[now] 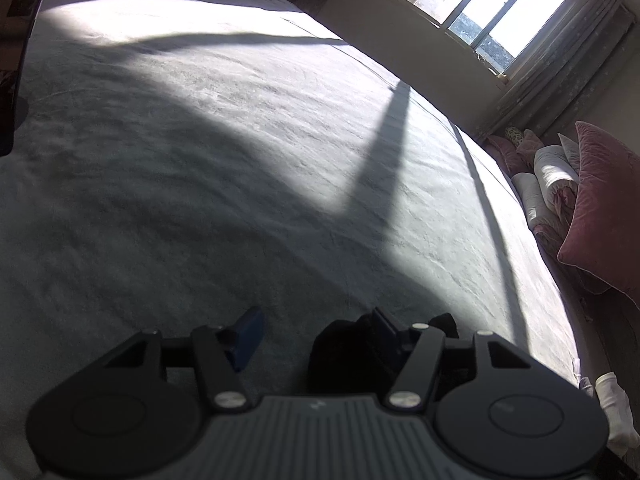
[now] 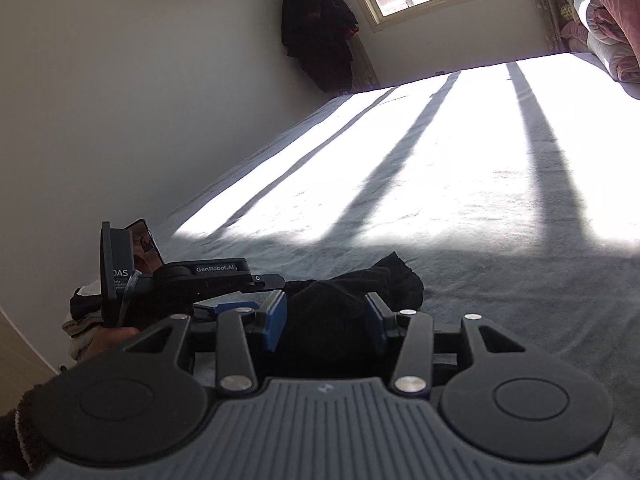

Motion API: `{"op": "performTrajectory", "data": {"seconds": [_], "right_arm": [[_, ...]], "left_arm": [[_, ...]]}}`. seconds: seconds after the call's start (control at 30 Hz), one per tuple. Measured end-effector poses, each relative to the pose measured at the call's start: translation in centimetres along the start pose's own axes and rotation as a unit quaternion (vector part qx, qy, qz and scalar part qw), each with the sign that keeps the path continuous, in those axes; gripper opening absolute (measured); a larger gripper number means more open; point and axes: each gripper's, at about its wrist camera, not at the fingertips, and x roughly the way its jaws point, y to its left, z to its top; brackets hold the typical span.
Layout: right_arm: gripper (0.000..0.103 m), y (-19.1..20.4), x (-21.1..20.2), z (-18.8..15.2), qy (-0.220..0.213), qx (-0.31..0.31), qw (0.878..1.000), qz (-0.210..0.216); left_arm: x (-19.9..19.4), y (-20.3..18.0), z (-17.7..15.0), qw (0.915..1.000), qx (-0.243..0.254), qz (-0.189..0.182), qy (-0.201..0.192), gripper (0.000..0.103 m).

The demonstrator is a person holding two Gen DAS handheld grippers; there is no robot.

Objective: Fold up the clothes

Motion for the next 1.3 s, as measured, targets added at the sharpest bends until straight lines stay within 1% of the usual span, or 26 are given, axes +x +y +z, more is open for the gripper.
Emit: {"op": "performTrajectory", "data": {"seconds": [0.07, 0.13, 0.23, 0.27, 0.3, 0.33, 0.37, 0.4, 0.43, 0.47, 0.57, 0.7, 0.87, 1.07, 1.2, 1.3], "right_arm": [[0.048, 0.2, 1.1, 0.1, -0.002, -0.008, 1.000, -0.012], [0.048, -0.2, 1.8, 0.0, 0.001, 0.004, 1.000, -0.014], [0.048, -0.6, 3.1, -0.4, 0.009, 0.025, 0.999, -0.018], [0.048, -0.7, 3.5, -0.6, 0.012, 0.029, 0.999, -0.021], [0.048, -0.7, 3.8, -0.8, 0.017, 0.032, 0.999, -0.023], [0.048, -0.8, 4.1, -1.1, 0.022, 0.035, 0.999, -0.026], [0.048, -0.8, 4.3, -1.3, 0.026, 0.035, 0.999, -0.027], [0.043, -0.8, 4.4, -1.5, 0.029, 0.033, 0.999, -0.031], [0.036, -0.7, 4.5, -1.5, 0.032, 0.030, 0.998, -0.034], [0.020, -0.7, 4.6, -1.5, 0.033, 0.029, 0.998, -0.036], [0.014, -0.8, 4.1, -1.2, 0.021, 0.032, 0.998, -0.043], [0.012, -0.8, 2.7, -0.5, -0.008, 0.027, 0.998, -0.059], [0.012, -1.2, 0.0, 0.5, -0.043, 0.012, 0.995, -0.085], [0.012, -2.0, -3.1, 0.9, -0.067, 0.006, 0.992, -0.106], [0.012, -2.6, -5.1, 0.7, -0.076, -0.001, 0.990, -0.121], [0.012, -3.1, -6.4, 0.3, -0.074, -0.007, 0.989, -0.130]], "left_arm": [[0.2, -0.2, 0.1, 0.9998, 0.016, 0.000, -0.006, 0.059], [0.3, -0.2, 0.1, 0.9997, 0.024, -0.002, -0.009, 0.058], [0.4, -0.3, -0.1, 0.9993, 0.035, -0.007, -0.006, 0.052], [0.4, -0.3, -0.2, 0.9991, 0.042, -0.009, -0.006, 0.048], [0.4, -0.5, -0.3, 0.9988, 0.048, -0.013, -0.004, 0.039], [0.5, -0.6, -0.4, 0.9984, 0.053, -0.018, -0.001, 0.035], [0.5, -0.6, -0.5, 0.9981, 0.057, -0.023, 0.004, 0.025], [0.5, -0.7, -0.6, 0.9977, 0.061, -0.027, 0.010, 0.013], [0.6, -0.8, -0.6, 0.9974, 0.063, -0.031, 0.013, 0.011], [0.5, -0.9, -0.7, 0.9974, 0.064, -0.031, 0.010, 0.010], [-0.2, -1.0, -0.7, 0.9976, 0.062, -0.031, -0.005, 0.008], [-1.6, -1.0, -0.4, 0.9978, 0.049, -0.035, -0.027, 0.007], [-3.8, 0.1, -0.2, 0.9978, 0.030, -0.049, -0.034, 0.007], [-6.2, 1.0, -0.3, 0.9967, 0.043, -0.057, -0.038, 0.007], [-7.2, 1.9, -0.6, 0.9965, 0.042, -0.069, -0.019, 0.007], [-7.9, 2.7, -1.1, 0.9948, 0.037, -0.094, 0.008, 0.007]]}}
